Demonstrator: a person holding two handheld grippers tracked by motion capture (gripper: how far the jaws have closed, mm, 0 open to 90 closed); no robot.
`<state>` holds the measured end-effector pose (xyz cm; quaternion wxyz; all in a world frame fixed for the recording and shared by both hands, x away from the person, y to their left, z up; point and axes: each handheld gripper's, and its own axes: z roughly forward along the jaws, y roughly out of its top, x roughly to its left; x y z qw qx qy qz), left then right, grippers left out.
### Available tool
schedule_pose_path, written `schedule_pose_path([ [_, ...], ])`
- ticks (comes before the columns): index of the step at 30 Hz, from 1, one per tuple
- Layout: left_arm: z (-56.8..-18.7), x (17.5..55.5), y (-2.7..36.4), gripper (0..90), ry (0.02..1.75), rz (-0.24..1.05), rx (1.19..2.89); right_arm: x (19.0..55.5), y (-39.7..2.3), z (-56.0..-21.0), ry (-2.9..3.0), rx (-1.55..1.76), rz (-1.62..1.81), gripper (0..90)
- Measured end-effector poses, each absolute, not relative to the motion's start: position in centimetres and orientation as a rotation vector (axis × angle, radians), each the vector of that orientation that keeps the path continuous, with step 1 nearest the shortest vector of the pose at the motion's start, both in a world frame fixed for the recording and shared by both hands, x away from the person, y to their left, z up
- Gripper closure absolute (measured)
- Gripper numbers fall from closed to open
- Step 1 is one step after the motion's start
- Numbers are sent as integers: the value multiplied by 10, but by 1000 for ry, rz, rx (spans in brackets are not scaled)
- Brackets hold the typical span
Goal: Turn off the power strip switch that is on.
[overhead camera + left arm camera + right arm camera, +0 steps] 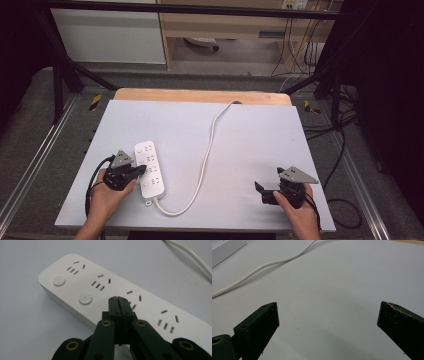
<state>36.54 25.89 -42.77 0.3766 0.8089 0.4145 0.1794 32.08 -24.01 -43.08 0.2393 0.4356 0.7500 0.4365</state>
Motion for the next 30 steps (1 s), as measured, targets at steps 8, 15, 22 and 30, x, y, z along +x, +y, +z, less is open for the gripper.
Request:
schedule_pose_path([
  [8, -428, 366, 259, 900, 1060, 454, 2071, 321, -240, -431, 2049, 1195, 1197, 43],
  [15, -428, 365, 259, 900, 1060, 458, 2072, 320, -241, -430, 2048, 1198, 1197, 43],
  [22, -428, 365, 259, 900, 1063, 458, 2066, 320, -241, -430, 2046, 1201, 1197, 42],
  [30, -429, 365, 259, 900, 1060, 459, 2074, 320, -241, -430, 2041, 1202, 1197, 41],
])
